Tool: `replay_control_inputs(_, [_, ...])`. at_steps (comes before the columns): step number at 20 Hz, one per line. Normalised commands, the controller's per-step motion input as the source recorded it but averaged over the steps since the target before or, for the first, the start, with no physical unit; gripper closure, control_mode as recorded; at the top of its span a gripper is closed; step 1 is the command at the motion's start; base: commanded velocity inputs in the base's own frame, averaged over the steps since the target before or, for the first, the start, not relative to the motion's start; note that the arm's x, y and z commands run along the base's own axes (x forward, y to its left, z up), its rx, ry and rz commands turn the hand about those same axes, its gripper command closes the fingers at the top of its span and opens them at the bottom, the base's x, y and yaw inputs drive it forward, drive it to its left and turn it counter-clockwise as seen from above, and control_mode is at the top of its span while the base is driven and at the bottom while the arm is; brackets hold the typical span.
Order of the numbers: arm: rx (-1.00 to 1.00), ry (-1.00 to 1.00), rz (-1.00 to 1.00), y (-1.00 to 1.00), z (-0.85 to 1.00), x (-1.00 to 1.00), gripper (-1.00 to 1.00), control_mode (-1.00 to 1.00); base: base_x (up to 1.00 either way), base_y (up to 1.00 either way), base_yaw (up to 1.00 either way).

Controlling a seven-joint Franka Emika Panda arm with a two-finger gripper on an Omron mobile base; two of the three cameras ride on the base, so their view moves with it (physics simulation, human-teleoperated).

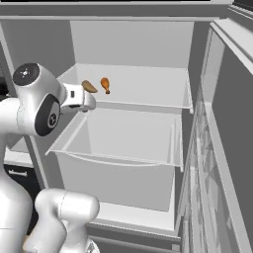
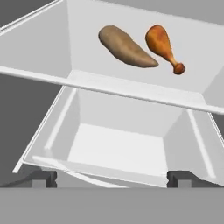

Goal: Place one sweet potato and one chicken drumstick in each tupperware on the nearby counter, to pack two identical lunches.

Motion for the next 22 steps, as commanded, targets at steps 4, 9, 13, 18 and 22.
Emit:
replay_control_inputs(4, [-0.11, -0.01, 0.21, 0.00, 0.50, 0.19, -1.00, -1.00, 0.00, 0.00, 0.00])
replay_control_inputs(9, [0.00, -0.01, 0.09, 0.05, 0.26, 0.56, -1.00, -1.00, 0.00, 0.00, 0.00])
replay_control_inputs(13, [0.00, -0.01, 0.00, 0.01, -0.02, 0.58, -1.00, -1.00, 0.00, 0.00, 0.00])
replay_control_inputs(18, [0.04, 0.02, 0.06, 0.00, -0.07, 0.86, -1.00, -1.00, 0.00, 0.00, 0.00])
replay_control_inputs(22, [0.02, 0.04, 0.13, 0.00, -0.17, 0.85, -1.00, -1.00, 0.00, 0.00, 0.00])
